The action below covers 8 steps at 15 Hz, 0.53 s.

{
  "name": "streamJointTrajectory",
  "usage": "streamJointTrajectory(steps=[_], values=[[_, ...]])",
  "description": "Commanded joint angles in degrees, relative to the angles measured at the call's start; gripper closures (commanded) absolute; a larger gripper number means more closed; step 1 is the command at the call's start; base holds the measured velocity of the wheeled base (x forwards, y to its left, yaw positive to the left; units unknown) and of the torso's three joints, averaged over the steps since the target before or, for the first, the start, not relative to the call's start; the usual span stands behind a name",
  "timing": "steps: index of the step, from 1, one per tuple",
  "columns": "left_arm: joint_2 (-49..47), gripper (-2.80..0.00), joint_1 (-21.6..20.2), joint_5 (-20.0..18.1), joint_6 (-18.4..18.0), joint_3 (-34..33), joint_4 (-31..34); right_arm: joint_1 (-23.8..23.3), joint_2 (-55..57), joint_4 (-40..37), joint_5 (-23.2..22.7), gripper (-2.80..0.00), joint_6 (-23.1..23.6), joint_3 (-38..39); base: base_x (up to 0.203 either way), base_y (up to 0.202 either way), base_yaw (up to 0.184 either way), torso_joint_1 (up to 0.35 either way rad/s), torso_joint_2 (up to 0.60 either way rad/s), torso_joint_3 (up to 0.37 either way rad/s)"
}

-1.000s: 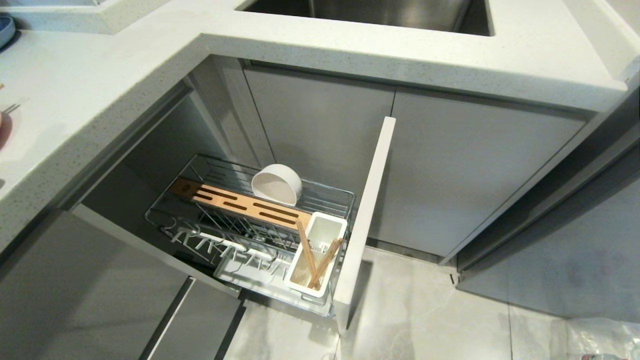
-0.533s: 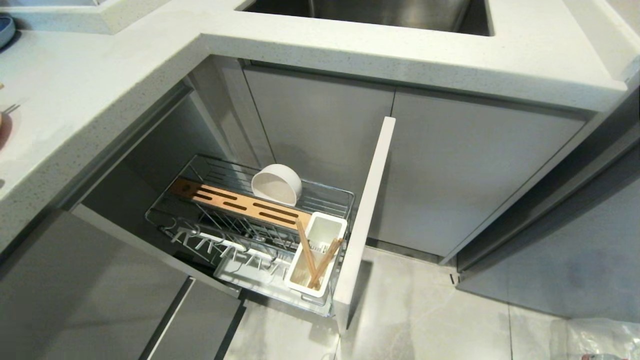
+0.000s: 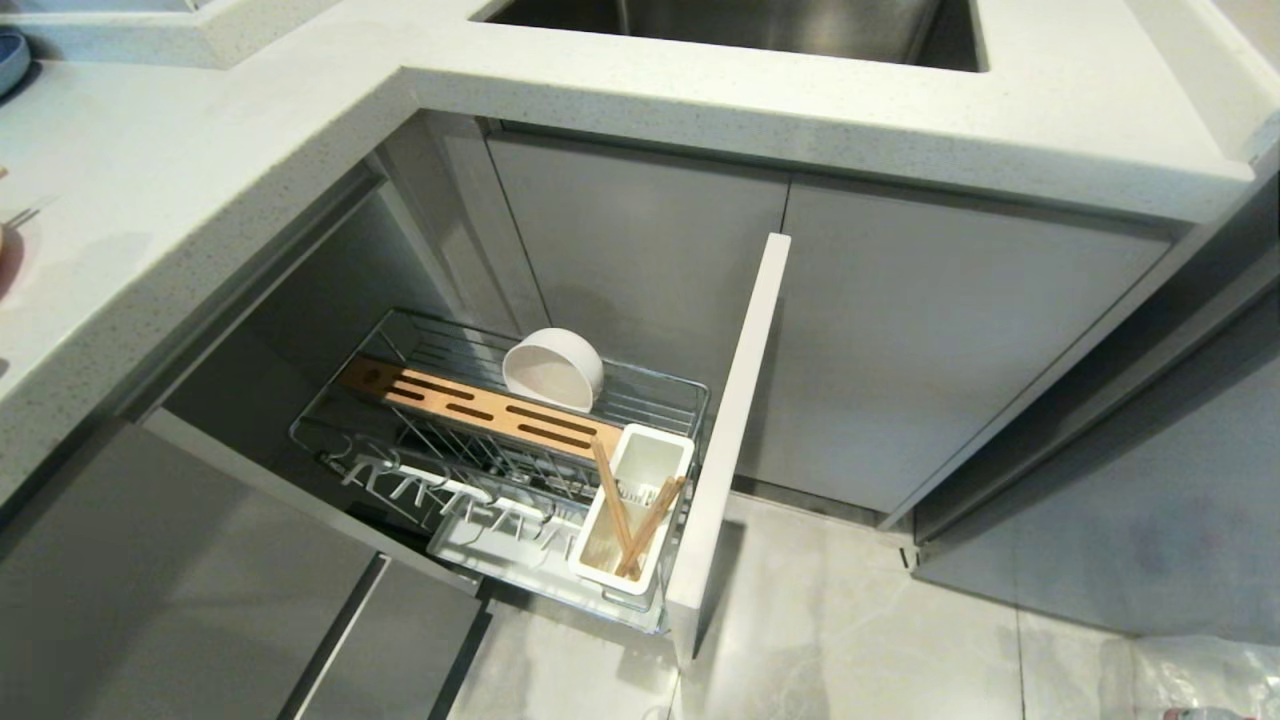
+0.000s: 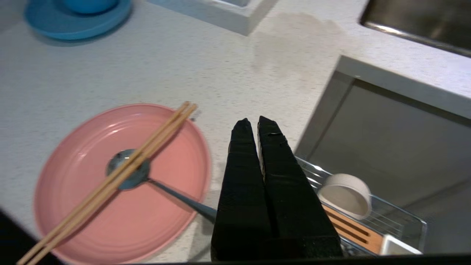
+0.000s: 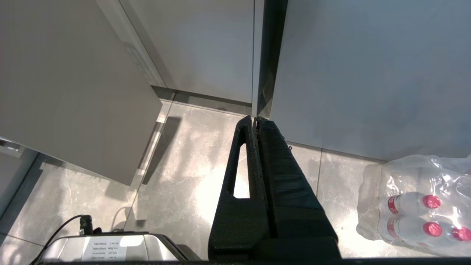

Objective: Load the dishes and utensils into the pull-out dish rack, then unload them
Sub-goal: Pick up the chopsticks and place it in the cupboard

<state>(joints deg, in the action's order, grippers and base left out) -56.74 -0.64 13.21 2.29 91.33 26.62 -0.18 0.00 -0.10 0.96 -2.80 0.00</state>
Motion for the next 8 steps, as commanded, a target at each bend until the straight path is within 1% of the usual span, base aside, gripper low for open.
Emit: streamJointTrajectory(steps=[1,3,4,5,7,8], values=[[-1.64,0.00,-1.83,1.16,-0.57,0.58,0.28,0.01,0.00,0.01,0.00,0.00,-0.01,0.09,0.000,0.000,0.000,0.000,0.00,0.000],[-3.35,0.00,-7.09,1.77,-1.71,1.29,0.34,0.01,0.00,0.01,0.00,0.00,-0.01,0.09,0.000,0.000,0.000,0.000,0.00,0.000],[-4.42,0.00,-10.52,1.28,-2.12,2.05,0.35,0.01,0.00,0.01,0.00,0.00,-0.01,0.09,0.000,0.000,0.000,0.000,0.00,0.000],[-5.70,0.00,-14.40,-0.26,-2.70,3.24,0.41,0.01,0.00,0.01,0.00,0.00,-0.01,0.09,0.000,0.000,0.000,0.000,0.00,0.000],[-8.28,0.00,-21.13,-6.12,-3.90,5.48,1.36,0.01,0.00,0.01,0.00,0.00,-0.01,0.09,0.000,0.000,0.000,0.000,0.00,0.000],[-9.55,0.00,-23.63,-8.42,-4.83,6.33,2.23,0.01,0.00,0.01,0.00,0.00,-0.01,0.09,0.000,0.000,0.000,0.000,0.00,0.000]])
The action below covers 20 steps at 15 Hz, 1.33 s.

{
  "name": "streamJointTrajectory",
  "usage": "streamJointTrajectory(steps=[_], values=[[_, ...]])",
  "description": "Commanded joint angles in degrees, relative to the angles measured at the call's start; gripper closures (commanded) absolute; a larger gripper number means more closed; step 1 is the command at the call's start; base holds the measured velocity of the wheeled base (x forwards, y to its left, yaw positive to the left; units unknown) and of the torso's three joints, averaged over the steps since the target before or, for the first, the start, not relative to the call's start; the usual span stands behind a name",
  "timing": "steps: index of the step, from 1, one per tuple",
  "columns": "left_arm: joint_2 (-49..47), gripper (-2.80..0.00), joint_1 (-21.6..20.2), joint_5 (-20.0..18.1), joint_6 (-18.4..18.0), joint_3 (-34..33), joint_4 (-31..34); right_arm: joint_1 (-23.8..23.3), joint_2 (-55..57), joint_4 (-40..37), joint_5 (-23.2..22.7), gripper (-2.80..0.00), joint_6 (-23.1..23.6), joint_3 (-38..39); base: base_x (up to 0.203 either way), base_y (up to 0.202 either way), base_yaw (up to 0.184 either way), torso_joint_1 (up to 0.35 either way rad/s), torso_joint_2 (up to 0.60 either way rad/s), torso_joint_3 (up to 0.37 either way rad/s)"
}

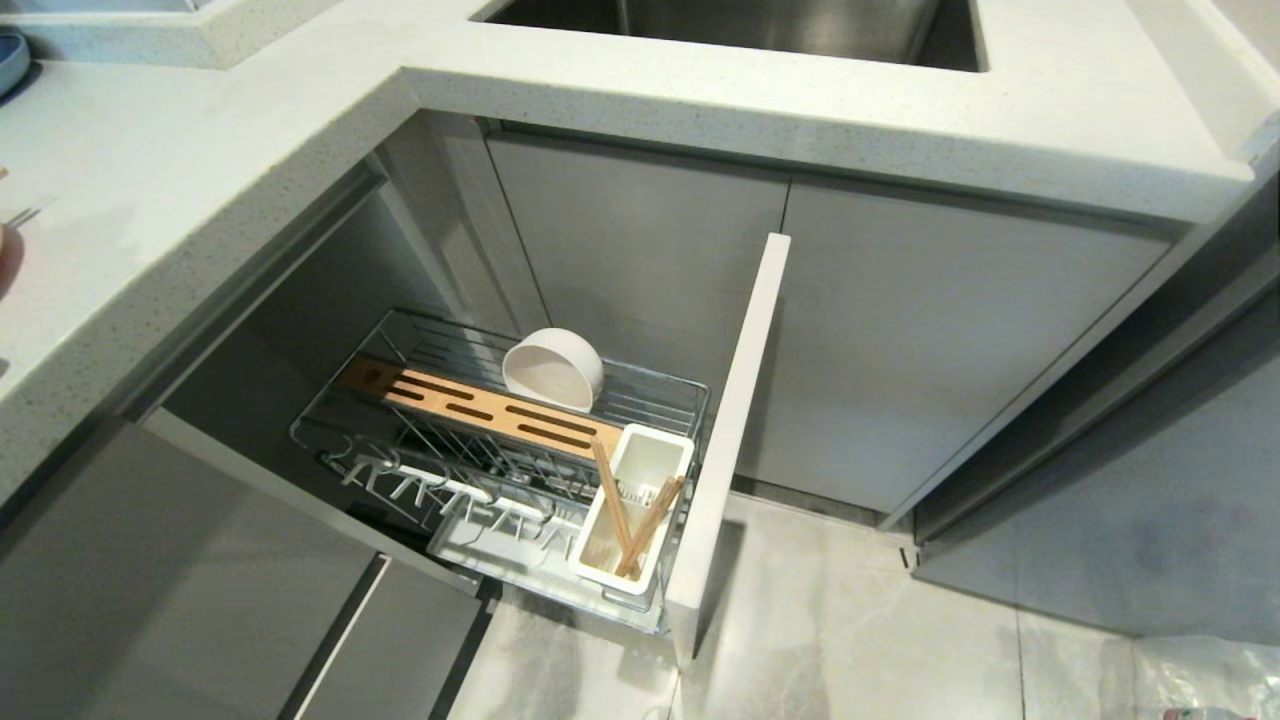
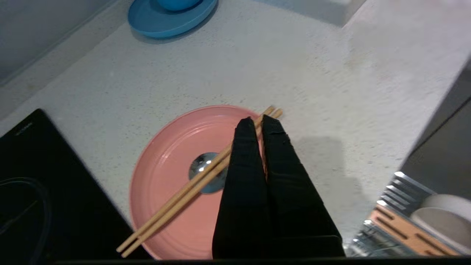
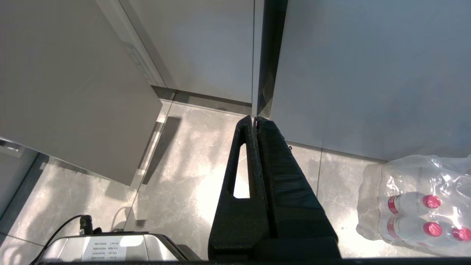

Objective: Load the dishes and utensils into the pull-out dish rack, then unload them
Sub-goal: Pick up the chopsticks and place it in the cupboard

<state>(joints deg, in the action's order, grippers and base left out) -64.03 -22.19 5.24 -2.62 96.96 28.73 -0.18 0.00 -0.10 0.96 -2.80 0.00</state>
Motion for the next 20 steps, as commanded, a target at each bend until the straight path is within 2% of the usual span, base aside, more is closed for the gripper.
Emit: streamJointTrajectory(steps=[1,4,8,10,12,14,17,20], values=[[-3.47,0.00,-4.35,-2.66,-0.74,1.34,0.59,0.01,0.00,0.01,0.00,0.00,-0.01,0.09,0.000,0.000,0.000,0.000,0.00,0.000],[-9.63,0.00,-12.02,-9.84,-2.07,4.74,2.40,0.01,0.00,0.01,0.00,0.00,-0.01,0.09,0.000,0.000,0.000,0.000,0.00,0.000],[-16.27,0.00,-17.52,-12.51,-4.80,8.72,4.18,0.01,0.00,0.01,0.00,0.00,-0.01,0.09,0.000,0.000,0.000,0.000,0.00,0.000],[-17.61,0.00,-18.31,-12.62,-7.28,10.61,5.95,0.01,0.00,0.01,0.00,0.00,-0.01,0.09,0.000,0.000,0.000,0.000,0.00,0.000],[-17.79,0.00,-18.65,-12.65,-9.00,13.49,11.76,0.01,0.00,0.01,0.00,0.00,-0.01,0.09,0.000,0.000,0.000,0.000,0.00,0.000],[-16.80,0.00,-18.68,-12.63,-12.48,14.69,16.49,0.01,0.00,0.01,0.00,0.00,-0.01,0.09,0.000,0.000,0.000,0.000,0.00,0.000],[-15.47,0.00,-18.68,-12.54,-13.64,14.75,18.54,0.01,0.00,0.01,0.00,0.00,-0.01,0.09,0.000,0.000,0.000,0.000,0.00,0.000],[-14.80,0.00,-20.20,-12.45,-15.67,14.75,23.55,0.01,0.00,0.01,0.00,0.00,-0.01,0.09,0.000,0.000,0.000,0.000,0.00,0.000]])
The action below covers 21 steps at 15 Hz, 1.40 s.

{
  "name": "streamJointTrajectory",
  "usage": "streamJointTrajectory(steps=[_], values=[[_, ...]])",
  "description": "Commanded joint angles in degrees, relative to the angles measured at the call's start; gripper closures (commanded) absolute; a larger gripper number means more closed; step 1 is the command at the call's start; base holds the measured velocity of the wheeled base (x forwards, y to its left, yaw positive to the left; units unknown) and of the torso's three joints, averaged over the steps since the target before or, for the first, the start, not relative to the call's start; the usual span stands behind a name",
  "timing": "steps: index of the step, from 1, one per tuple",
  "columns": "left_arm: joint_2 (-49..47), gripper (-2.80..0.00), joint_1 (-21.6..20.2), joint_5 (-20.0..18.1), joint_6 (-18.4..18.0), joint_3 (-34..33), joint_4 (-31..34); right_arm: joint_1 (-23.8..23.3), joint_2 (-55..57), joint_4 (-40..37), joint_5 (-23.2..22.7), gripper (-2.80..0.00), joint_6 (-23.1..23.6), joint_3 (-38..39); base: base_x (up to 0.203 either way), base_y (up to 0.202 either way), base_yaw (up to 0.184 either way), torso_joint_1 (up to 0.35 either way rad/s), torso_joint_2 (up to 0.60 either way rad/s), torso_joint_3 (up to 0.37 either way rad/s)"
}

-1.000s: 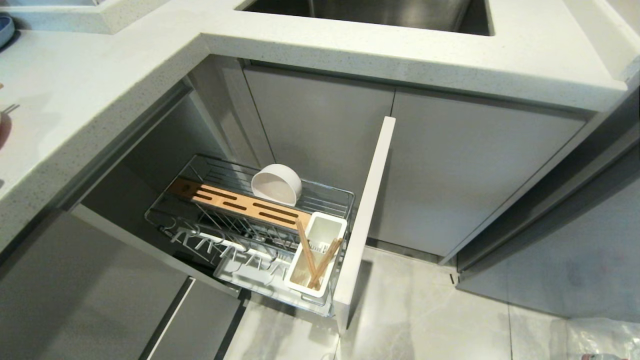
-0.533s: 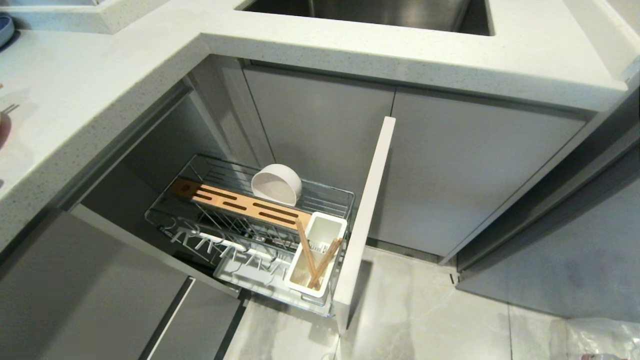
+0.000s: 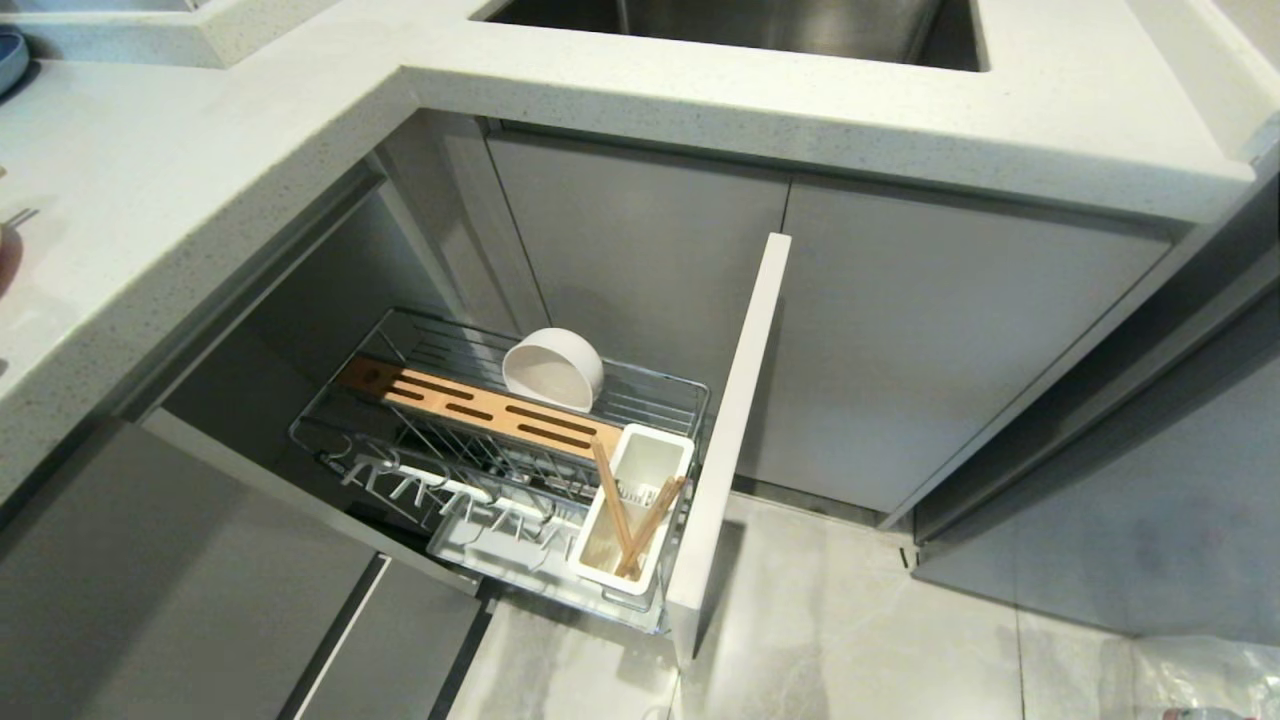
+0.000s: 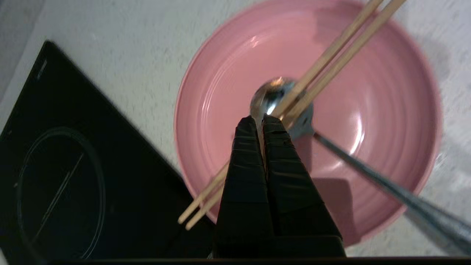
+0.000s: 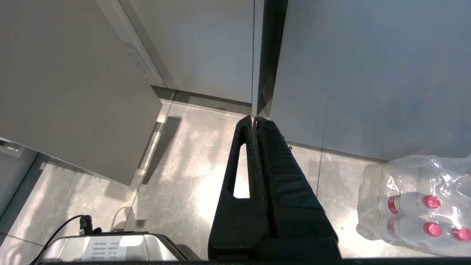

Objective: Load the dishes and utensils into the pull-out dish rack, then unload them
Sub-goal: Pick up the chopsticks and place it in the cupboard

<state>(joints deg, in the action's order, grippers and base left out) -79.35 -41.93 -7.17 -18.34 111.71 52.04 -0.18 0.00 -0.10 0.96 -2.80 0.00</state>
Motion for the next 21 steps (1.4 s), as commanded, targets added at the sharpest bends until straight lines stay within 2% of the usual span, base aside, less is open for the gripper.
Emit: streamJointTrajectory(steps=[1,3,4,12,17,21], values=[[0.60,0.00,-1.18,-0.03,-1.18,-0.01,1.42,0.01,0.00,0.01,0.00,0.00,-0.01,0.09,0.000,0.000,0.000,0.000,0.00,0.000],[1.13,0.00,-2.10,-0.03,-2.34,-0.09,2.79,0.01,0.00,0.01,0.00,0.00,-0.01,0.09,0.000,0.000,0.000,0.000,0.00,0.000],[1.22,-2.80,-2.19,-0.03,-2.41,-0.09,2.97,0.01,0.00,0.01,0.00,0.00,-0.01,0.09,0.000,0.000,0.000,0.000,0.00,0.000],[-3.43,-2.80,-2.03,-1.76,-2.23,-0.08,5.31,0.01,0.00,0.01,0.00,0.00,-0.01,0.09,0.000,0.000,0.000,0.000,0.00,0.000],[-6.68,-2.80,-2.09,-7.33,-2.32,0.17,5.18,0.01,0.00,0.01,0.00,0.00,-0.01,0.09,0.000,0.000,0.000,0.000,0.00,0.000],[-7.24,-2.80,-2.10,-8.55,-2.26,0.10,5.33,0.01,0.00,0.01,0.00,0.00,-0.01,0.09,0.000,0.000,0.000,0.000,0.00,0.000]])
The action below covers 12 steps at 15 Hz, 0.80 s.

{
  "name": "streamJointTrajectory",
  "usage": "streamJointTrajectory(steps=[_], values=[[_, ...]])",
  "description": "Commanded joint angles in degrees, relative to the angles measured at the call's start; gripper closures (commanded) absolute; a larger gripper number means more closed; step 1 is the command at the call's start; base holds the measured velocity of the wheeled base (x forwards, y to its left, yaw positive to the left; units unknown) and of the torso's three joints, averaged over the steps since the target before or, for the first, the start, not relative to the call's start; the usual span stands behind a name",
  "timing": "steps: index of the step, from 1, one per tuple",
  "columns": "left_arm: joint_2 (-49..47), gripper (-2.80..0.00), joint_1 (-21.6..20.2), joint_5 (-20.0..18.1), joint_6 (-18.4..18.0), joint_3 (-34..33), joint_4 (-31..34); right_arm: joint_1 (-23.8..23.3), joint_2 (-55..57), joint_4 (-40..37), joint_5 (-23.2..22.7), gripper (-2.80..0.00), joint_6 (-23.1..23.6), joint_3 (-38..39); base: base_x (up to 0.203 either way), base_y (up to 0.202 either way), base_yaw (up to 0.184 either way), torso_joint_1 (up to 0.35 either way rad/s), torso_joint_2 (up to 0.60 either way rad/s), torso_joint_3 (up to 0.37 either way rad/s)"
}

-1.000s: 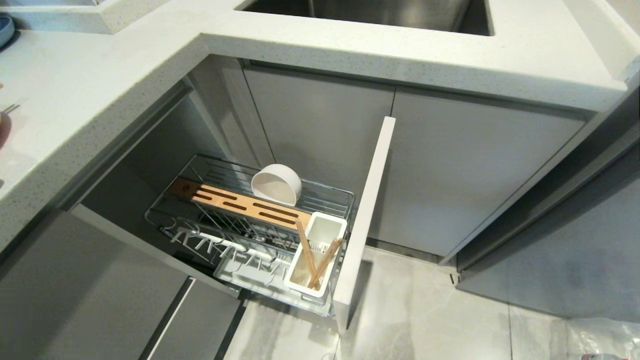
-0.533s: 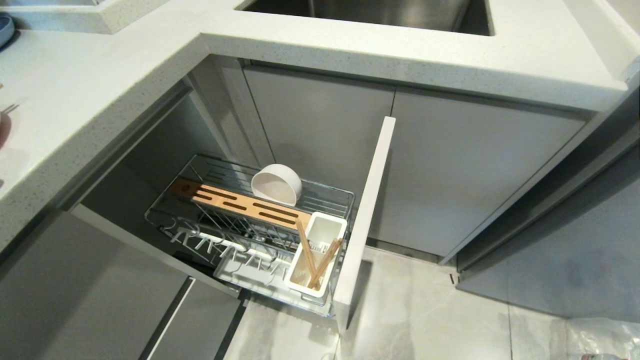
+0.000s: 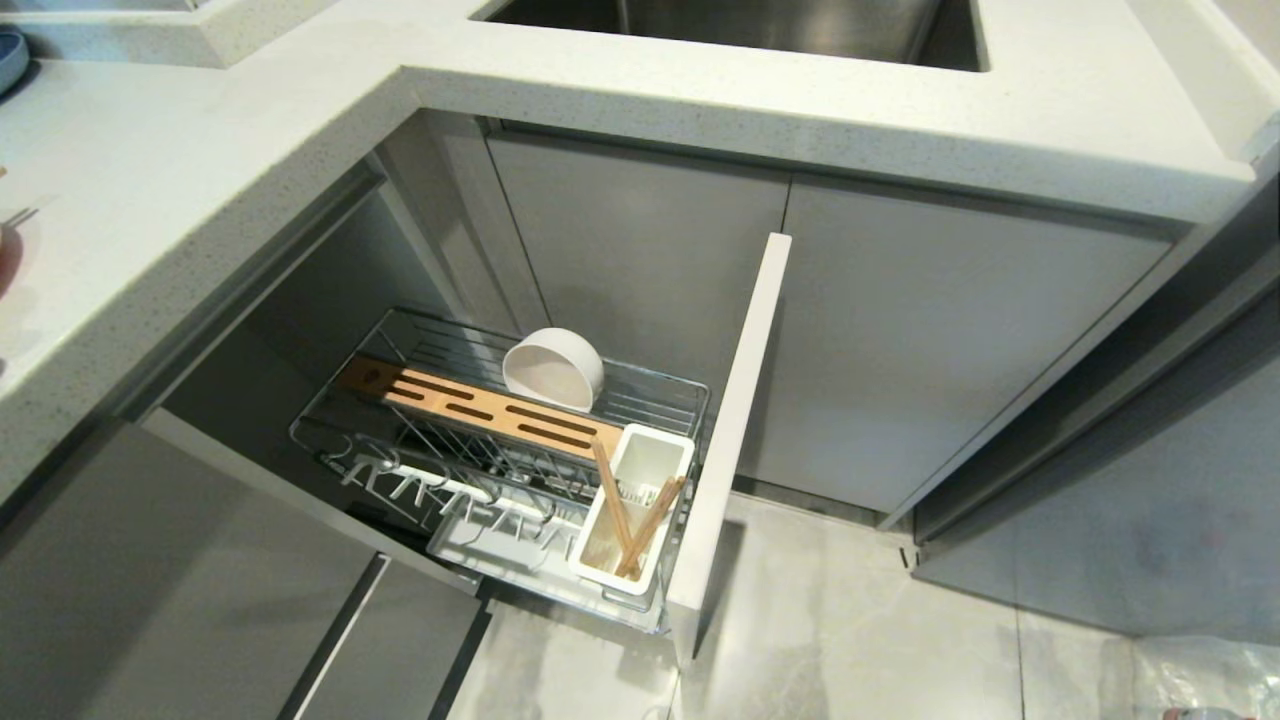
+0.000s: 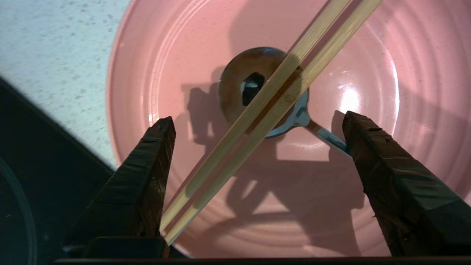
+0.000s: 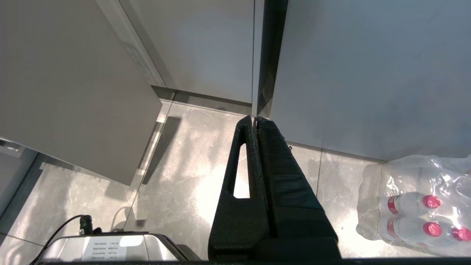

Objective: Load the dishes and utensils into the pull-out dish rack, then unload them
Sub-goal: Pick up the chopsticks and place it in the cupboard

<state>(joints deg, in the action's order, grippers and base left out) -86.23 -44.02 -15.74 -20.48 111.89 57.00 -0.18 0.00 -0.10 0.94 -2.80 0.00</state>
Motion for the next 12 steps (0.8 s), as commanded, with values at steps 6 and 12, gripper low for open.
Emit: streamJointTrajectory(steps=[6,12], values=[[-1.20,-2.80,-0.10,-2.54,0.00,-0.09,0.35,0.01,0.00,0.01,0.02,0.00,-0.01,0.09,0.000,0.000,0.000,0.000,0.00,0.000],[-1.40,0.00,-0.20,-2.71,0.44,-0.09,0.22,0.01,0.00,0.01,0.02,0.00,-0.01,0.09,0.000,0.000,0.000,0.000,0.00,0.000]])
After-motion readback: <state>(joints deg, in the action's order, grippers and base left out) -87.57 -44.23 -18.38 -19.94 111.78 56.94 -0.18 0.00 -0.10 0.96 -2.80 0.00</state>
